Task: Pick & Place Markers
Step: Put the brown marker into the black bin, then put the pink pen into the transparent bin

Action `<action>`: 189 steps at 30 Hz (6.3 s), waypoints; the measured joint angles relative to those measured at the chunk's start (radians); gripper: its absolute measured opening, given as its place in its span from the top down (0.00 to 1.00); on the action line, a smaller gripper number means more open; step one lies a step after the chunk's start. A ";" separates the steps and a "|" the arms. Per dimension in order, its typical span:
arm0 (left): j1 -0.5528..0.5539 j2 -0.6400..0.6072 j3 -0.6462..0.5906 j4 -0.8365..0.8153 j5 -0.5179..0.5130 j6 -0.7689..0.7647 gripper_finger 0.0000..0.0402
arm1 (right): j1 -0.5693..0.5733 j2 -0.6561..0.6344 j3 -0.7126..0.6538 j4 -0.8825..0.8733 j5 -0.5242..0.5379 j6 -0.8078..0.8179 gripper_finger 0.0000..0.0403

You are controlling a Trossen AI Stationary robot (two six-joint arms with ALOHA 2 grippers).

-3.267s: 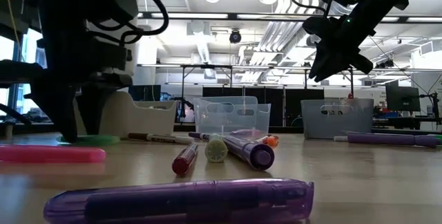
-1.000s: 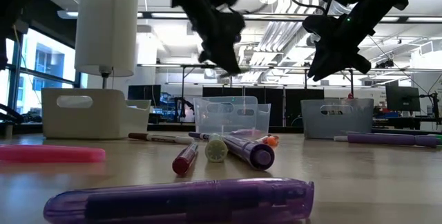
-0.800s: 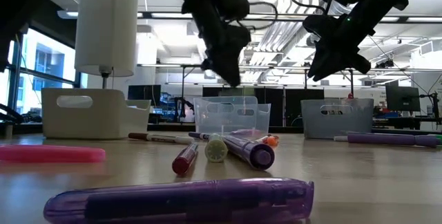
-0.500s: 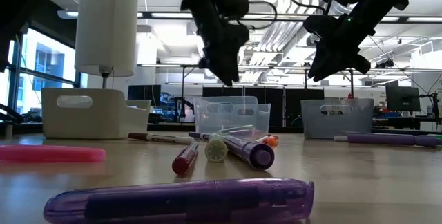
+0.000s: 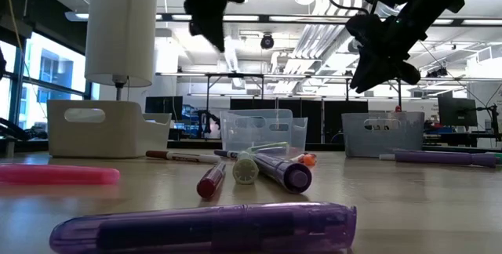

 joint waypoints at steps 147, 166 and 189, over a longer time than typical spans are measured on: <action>-0.442 -0.473 -0.658 0.662 -0.455 -0.644 1.00 | -0.044 -0.090 0.058 -0.245 0.093 -0.054 1.00; -0.480 -0.180 -0.315 0.251 -0.328 -0.695 1.00 | 0.102 -0.115 0.060 -0.264 0.091 -0.055 1.00; -0.782 0.110 -0.256 0.120 -0.420 -0.901 1.00 | 0.108 -0.115 0.060 -0.276 0.154 -0.075 1.00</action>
